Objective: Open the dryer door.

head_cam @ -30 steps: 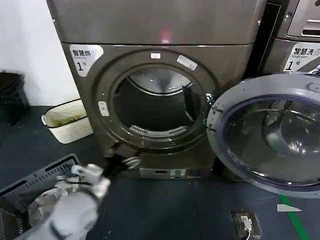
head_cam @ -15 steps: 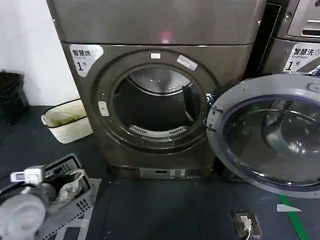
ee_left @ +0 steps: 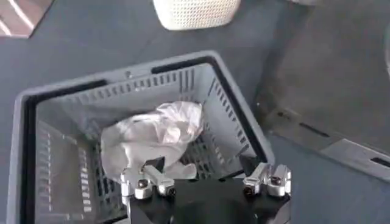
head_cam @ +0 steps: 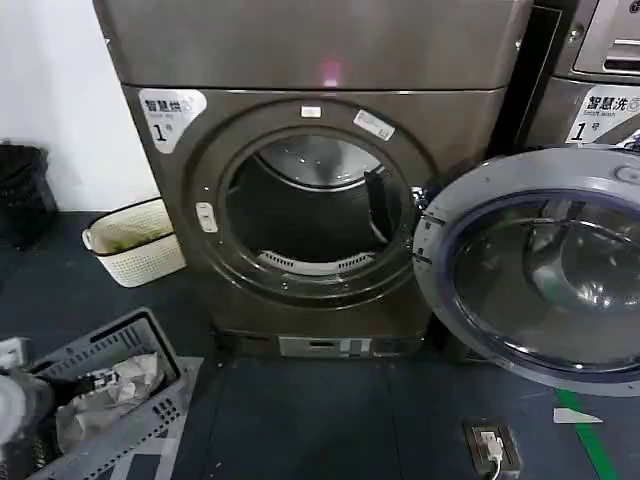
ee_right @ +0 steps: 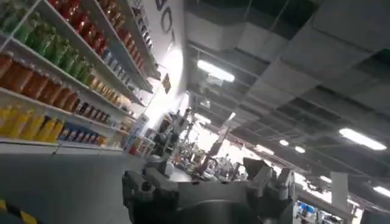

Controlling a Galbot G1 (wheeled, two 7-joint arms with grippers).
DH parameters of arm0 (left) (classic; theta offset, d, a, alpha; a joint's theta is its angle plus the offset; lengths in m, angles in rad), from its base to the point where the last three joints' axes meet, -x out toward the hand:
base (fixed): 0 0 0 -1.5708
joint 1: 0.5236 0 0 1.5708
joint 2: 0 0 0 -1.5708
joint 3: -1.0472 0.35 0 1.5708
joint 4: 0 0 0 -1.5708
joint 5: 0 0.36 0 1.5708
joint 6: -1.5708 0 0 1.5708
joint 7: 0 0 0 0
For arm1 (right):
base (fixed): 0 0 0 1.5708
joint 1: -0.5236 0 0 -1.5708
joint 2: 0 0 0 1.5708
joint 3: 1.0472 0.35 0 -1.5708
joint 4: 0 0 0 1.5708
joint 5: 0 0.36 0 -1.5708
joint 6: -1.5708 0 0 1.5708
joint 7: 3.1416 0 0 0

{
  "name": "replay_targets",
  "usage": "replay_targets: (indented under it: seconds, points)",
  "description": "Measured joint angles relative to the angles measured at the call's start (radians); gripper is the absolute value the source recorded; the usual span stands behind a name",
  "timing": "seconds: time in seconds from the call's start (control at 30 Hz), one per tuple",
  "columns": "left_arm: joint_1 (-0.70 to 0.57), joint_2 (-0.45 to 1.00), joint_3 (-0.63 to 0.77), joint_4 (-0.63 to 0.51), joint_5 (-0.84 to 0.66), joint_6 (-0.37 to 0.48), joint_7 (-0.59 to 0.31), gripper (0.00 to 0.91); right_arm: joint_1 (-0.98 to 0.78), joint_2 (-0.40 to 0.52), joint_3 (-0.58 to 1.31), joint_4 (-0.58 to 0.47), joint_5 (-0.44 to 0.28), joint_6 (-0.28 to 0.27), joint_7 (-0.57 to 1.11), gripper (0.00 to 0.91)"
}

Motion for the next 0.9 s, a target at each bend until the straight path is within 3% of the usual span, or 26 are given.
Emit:
replay_targets:
  seconds: [0.2,0.6,0.9]
  points:
    - [0.007,0.017,-0.03,0.059,-0.091,0.0,-0.019,0.907,0.002,0.009,-0.004,0.004,-0.005,0.002,-0.009,0.907]
    - [0.011,0.026,-0.027,0.114,-0.124,0.0,-0.022,0.907,0.006,0.005,-0.005,-0.014,-0.007,0.006,-0.001,0.907]
    - [-0.007,0.034,-0.008,0.141,-0.316,0.0,-0.074,0.907,0.007,0.011,-0.006,-0.02,-0.027,0.03,-0.004,0.907]
